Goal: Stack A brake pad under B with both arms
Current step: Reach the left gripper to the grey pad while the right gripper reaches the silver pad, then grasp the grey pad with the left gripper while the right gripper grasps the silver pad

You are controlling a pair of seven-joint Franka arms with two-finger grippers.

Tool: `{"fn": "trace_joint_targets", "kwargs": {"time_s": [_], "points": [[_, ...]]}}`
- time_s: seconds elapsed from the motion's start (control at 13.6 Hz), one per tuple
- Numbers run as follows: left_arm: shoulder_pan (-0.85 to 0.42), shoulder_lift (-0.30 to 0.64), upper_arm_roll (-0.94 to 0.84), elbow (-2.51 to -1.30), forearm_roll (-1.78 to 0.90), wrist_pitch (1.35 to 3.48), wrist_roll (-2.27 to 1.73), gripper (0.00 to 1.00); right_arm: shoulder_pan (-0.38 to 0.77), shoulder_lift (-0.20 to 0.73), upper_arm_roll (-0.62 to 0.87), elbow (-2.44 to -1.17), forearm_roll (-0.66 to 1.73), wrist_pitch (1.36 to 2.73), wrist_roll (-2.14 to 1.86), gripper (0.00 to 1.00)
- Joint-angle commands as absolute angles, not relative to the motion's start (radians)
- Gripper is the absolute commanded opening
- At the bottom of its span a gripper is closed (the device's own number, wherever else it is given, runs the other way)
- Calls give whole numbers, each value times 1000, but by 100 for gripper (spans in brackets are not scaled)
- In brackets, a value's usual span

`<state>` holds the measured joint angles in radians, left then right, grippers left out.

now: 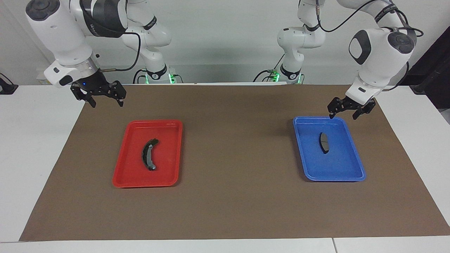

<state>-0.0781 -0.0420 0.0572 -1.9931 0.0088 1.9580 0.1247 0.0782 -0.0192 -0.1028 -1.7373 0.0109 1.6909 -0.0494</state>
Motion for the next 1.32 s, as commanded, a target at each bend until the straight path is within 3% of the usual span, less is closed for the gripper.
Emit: {"fn": "trace_joint_targets", "kwargs": {"time_s": [0.0, 0.22, 0.59, 1.1, 1.25], "points": [[-72, -55, 57, -2142, -3, 2142, 149, 99, 84, 24, -101, -1786, 54, 1781, -71, 100], [-72, -11, 57, -2250, -3, 2359, 144, 99, 121, 86, -101, -1834, 61, 1908, -25, 100], [-71, 78, 57, -2261, -3, 2407, 149, 99, 135, 143, -101, -1988, 63, 2143, -21, 100], [-54, 132, 57, -2296, -3, 2462, 146, 98, 150, 232, -100, -2011, 66, 2226, -25, 96], [-54, 138, 57, -2296, -3, 2462, 149, 90, 149, 259, -100, -2010, 66, 2238, -26, 90]]}}
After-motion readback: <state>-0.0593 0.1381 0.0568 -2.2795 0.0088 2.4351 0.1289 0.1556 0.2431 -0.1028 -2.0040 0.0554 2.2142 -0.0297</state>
